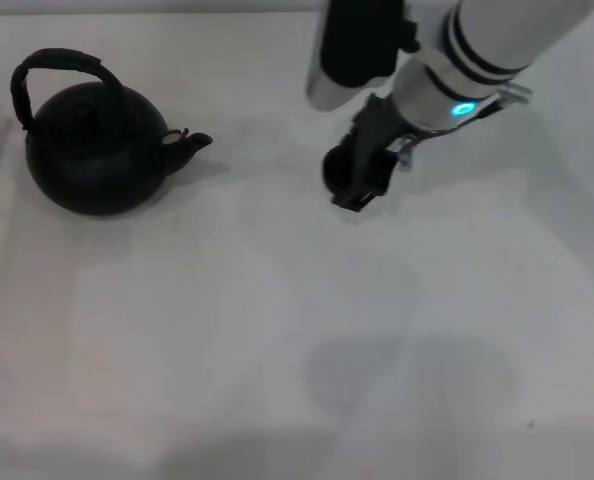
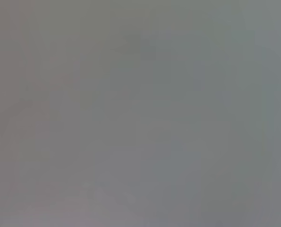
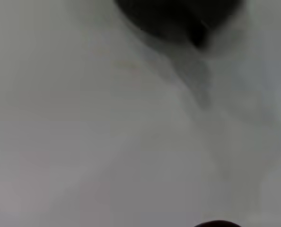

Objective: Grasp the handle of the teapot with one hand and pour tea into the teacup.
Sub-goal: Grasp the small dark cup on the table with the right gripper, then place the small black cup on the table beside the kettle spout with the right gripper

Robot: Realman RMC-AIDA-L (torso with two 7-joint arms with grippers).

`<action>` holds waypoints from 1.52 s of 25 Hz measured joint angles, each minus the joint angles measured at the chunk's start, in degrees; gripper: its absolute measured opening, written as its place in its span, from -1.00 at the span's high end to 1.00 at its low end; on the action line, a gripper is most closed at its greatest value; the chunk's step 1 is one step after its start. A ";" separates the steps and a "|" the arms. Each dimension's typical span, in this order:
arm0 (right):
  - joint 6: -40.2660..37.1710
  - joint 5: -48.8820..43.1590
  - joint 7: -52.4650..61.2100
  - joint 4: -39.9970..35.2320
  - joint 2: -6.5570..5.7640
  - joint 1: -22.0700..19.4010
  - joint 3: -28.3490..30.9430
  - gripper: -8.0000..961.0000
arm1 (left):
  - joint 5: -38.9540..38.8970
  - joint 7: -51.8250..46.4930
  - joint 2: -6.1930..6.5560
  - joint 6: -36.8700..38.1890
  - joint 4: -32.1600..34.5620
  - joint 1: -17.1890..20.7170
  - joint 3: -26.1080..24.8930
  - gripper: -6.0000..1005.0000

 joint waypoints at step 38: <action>-6.85 11.19 -0.98 -0.76 0.21 3.92 -22.48 -0.57 | 0.52 0.00 0.09 0.65 -0.01 -0.12 0.21 -0.70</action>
